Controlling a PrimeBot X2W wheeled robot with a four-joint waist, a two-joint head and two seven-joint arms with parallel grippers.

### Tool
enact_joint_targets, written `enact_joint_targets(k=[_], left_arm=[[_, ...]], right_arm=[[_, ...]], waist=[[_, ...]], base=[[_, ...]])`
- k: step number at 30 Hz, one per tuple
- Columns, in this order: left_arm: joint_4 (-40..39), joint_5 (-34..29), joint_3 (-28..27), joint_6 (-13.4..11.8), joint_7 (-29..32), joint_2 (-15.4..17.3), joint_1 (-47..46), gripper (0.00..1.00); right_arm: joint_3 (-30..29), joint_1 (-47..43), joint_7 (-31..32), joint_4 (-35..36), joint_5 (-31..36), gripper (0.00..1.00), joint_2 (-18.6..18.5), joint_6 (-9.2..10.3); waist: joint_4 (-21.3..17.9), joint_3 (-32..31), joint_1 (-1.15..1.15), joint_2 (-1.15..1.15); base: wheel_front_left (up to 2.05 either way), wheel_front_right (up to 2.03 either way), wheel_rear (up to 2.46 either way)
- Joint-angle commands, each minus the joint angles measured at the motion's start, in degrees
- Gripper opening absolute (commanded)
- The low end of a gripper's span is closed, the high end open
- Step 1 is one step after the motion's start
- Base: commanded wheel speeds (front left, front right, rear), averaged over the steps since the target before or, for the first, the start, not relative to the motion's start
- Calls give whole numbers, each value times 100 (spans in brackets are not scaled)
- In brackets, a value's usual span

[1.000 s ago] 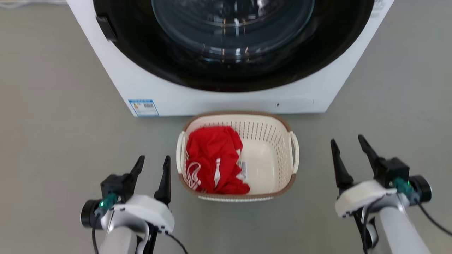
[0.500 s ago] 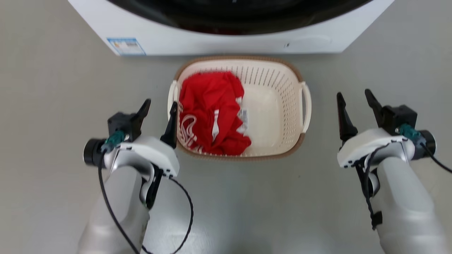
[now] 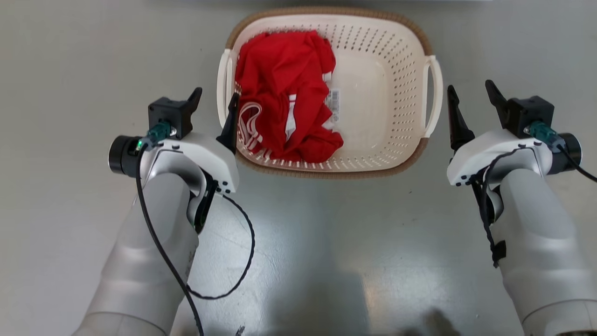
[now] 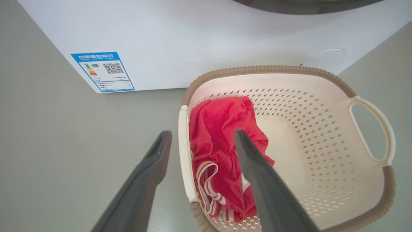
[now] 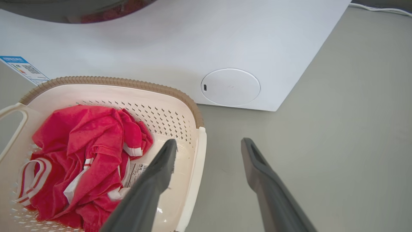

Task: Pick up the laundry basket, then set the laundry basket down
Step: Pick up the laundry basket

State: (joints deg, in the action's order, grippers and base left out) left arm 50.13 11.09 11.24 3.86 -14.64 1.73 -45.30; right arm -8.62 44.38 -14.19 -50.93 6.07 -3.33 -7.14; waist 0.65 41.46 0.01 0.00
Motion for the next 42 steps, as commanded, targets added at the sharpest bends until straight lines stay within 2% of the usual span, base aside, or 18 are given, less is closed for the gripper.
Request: enact_joint_targets(k=[1,9,16,28,42], left_arm=[[-8,2,-82,-17,-36,120,-110,100],[681,215,250,-36,-4,116,-671,100],[1199,455,505,-81,236,116,-1143,100],[1695,664,883,-193,401,115,-1690,100],[2021,906,1295,-208,695,115,-2073,100]], right_arm=[[83,34,-76,-18,71,100,46,-35],[-83,396,-79,-522,367,100,46,-35],[7,760,-80,-831,312,100,46,-35],[-59,1136,-80,-1183,409,100,46,-35],[-94,1574,4,-1958,330,100,46,-35]], waist=[[26,148,0,0],[47,381,0,0],[14,607,0,0],[0,914,0,0],[8,1042,-1,0]], base=[[0,0,0],[0,0,0],[0,0,0],[0,0,0],[0,0,0]])
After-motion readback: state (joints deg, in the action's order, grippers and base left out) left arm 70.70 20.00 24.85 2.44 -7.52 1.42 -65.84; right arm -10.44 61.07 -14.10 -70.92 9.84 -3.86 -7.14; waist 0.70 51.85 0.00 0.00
